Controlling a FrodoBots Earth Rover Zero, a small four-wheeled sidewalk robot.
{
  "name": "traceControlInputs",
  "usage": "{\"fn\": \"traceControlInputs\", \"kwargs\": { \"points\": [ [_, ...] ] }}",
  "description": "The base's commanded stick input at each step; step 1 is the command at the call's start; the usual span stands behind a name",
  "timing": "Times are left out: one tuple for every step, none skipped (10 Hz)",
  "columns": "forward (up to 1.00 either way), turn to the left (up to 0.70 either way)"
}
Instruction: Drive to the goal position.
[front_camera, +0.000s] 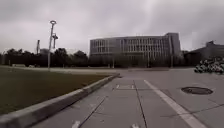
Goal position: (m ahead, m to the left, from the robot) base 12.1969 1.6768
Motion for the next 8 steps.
{"fn": "traceControlInputs", "kwargs": {
  "points": [
    [0.7,0.0],
    [0.7,0.0],
    [0.7,0.0],
    [0.7,0.0],
    [0.7,0.0],
    [0.7,0.0],
    [0.7,0.0],
    [0.7,0.0]
  ]
}}
